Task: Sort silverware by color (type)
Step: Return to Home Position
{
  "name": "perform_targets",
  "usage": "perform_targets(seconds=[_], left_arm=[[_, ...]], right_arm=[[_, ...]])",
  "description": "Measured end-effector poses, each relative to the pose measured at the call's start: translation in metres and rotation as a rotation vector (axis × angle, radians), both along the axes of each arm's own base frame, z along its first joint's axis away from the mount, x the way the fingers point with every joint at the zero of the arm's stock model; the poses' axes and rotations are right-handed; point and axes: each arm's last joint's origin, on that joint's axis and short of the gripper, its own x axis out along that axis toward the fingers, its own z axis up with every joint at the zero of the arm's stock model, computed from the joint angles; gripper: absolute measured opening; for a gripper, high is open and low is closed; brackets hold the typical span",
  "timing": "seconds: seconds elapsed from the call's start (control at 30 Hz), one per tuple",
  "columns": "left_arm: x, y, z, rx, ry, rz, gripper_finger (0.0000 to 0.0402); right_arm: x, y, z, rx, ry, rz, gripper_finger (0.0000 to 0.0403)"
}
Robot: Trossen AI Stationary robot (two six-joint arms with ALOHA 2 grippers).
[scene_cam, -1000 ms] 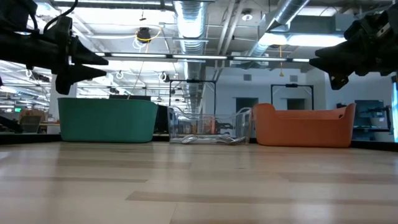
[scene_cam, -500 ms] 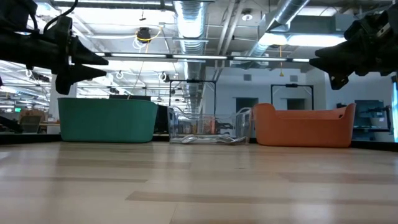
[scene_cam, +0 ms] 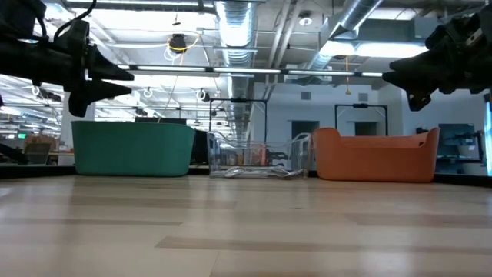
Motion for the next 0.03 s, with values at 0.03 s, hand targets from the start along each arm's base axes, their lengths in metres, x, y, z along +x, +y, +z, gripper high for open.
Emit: perform_targets(seconds=[0.03], left_arm=[[0.0000,0.0000,0.0000,0.000,0.000,0.000,0.0151]], right_arm=[[0.0000,0.0000,0.0000,0.000,0.000,0.000,0.0150]])
